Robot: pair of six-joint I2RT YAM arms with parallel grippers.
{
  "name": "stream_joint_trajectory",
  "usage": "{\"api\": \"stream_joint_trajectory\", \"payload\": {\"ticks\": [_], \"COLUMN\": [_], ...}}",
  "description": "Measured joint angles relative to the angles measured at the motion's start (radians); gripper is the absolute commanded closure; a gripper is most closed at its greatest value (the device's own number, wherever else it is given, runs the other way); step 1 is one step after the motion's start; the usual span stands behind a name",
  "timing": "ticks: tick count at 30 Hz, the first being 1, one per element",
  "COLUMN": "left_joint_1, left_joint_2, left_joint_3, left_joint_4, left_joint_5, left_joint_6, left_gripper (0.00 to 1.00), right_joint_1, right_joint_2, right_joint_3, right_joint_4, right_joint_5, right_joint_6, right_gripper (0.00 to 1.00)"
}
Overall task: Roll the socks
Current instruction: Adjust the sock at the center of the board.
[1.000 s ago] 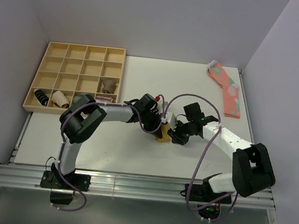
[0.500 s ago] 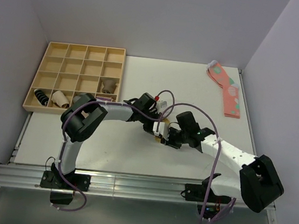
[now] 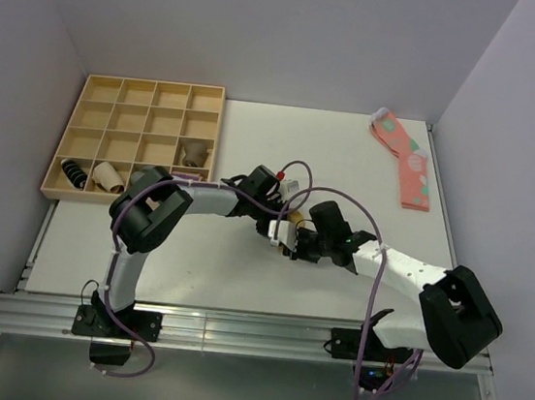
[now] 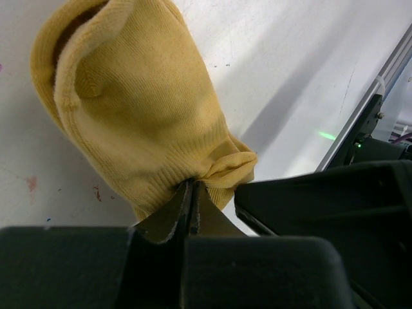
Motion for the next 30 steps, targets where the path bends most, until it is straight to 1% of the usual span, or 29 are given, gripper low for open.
{"api": "stream_joint_trajectory", "payload": {"ticks": [6, 13, 19, 21, 25, 30], "left_joint_1": [0.003, 0.008, 0.010, 0.011, 0.012, 0.014], "left_joint_2": [0.005, 0.014, 0.016, 0.016, 0.018, 0.018], "left_joint_3": [0.006, 0.011, 0.011, 0.011, 0.011, -0.003], "left_joint_4": [-0.005, -0.006, -0.004, -0.003, -0.001, 0.023], "left_joint_5": [0.009, 0.026, 0.034, 0.037, 0.043, 0.049], "left_joint_6": [0.000, 0.000, 0.000, 0.000, -0.001, -0.019], "left_gripper": [1.00, 1.00, 1.00, 1.00, 1.00, 1.00], "right_joint_1": [0.005, 0.010, 0.014, 0.016, 0.016, 0.015], "right_joint_2": [0.026, 0.031, 0.054, 0.060, 0.080, 0.105], "right_joint_3": [-0.022, -0.045, -0.045, -0.043, -0.031, 0.010], "right_joint_4": [0.014, 0.055, 0.077, 0.085, 0.088, 0.042], "right_joint_5": [0.038, 0.073, 0.097, 0.101, 0.108, 0.106], "right_joint_6": [-0.036, -0.059, -0.062, -0.062, -0.060, -0.044], "right_gripper": [0.67, 0.60, 0.59, 0.62, 0.75, 0.85]}}
